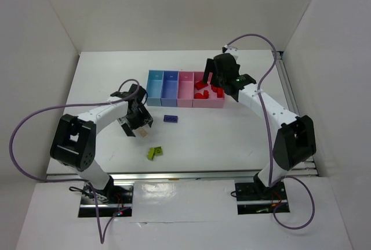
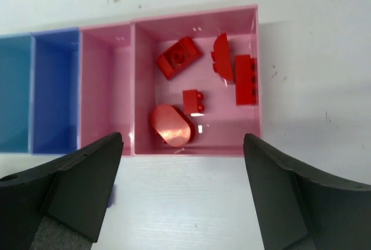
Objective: Sort the legos into containers by color
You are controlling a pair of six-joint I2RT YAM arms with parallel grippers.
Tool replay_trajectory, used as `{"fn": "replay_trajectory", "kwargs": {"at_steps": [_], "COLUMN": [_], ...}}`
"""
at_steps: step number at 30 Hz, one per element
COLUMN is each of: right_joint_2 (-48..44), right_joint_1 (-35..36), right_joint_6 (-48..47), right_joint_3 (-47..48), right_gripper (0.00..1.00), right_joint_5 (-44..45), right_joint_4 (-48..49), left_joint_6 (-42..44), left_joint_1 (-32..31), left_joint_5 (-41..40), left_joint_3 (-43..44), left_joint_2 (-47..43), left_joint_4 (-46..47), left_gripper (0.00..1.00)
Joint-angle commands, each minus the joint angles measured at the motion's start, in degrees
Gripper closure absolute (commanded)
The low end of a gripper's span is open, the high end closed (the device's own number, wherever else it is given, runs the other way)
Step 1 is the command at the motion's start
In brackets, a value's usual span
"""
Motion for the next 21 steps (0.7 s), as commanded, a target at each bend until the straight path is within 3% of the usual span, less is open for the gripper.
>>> {"fn": "replay_trajectory", "kwargs": {"at_steps": [1, 12, 17, 21], "right_joint_2": [-1.3, -0.7, -0.2, -0.7], "right_joint_1": [0.5, 0.5, 0.5, 0.5], "right_joint_6": [-0.3, -0.9, -0.9, -0.9], "right_joint_3": [-1.8, 1.2, 2.4, 2.4], "right_gripper": [0.08, 0.08, 0.08, 0.08], "right_joint_5": [-0.1, -0.7, -1.2, -1.2], "right_joint_4": [-2.5, -6.2, -6.8, -6.8], "left_joint_6": [-3.6, -4.7, -4.7, -3.7], "left_joint_1": [-0.2, -0.9, -1.4, -1.4], "left_joint_5": [-0.6, -0.6, -1.7, -4.7], "left_joint_3": [-0.2, -1.8, -3.0, -3.5], "left_joint_2": [2.2, 4.2, 5.2, 3.5], "left_joint_4": [2.2, 5.4, 7.2, 5.9], "left_gripper": [0.14, 0.42, 0.45, 0.6]}}
